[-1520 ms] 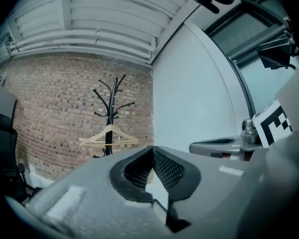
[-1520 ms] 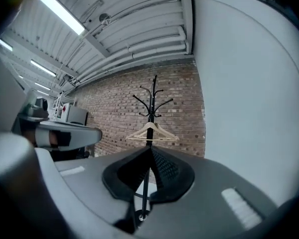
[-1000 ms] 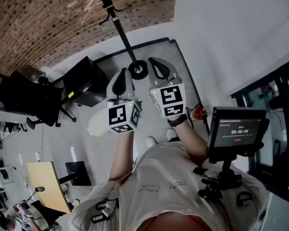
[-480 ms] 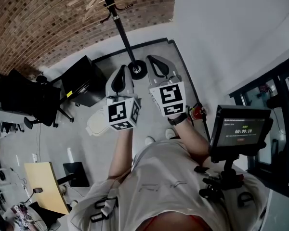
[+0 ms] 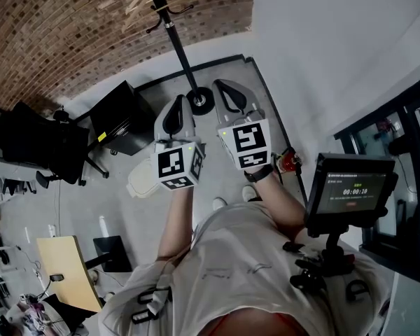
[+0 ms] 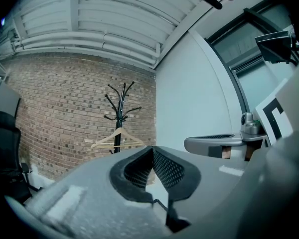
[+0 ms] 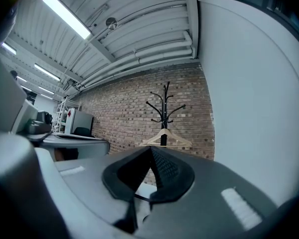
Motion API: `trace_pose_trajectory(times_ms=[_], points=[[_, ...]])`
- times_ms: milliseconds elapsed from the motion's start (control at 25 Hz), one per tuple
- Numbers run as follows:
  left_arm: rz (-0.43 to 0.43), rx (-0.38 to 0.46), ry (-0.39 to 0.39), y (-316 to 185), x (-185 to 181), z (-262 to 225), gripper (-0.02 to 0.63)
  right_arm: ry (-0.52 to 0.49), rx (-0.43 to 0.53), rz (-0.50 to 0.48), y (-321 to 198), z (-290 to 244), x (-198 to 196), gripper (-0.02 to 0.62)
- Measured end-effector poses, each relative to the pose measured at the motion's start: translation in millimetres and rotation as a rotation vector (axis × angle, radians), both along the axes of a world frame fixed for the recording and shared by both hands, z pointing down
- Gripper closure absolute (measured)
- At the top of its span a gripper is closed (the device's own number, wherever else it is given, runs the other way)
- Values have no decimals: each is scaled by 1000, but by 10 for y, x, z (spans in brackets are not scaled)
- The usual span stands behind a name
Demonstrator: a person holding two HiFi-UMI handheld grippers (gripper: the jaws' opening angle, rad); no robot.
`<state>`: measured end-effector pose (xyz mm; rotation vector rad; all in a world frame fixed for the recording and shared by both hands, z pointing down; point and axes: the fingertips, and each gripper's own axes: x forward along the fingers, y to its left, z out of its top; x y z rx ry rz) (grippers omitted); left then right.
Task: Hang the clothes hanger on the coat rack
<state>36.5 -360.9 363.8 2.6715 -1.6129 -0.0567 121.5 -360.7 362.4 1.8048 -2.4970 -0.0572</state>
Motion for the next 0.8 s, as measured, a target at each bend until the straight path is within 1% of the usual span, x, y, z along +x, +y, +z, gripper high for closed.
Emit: trace_pose_trajectory(times_ms=[320,600,800], points=[[23,-18,4,96,-19,60,604,4,-8,17,115,37,-26,592],[46,-42,10,-17,130,121,604,13,-23,42,2,82,135,592],[57,-48,11,100,96,165,604,14,-31,54,119,128,113,592]])
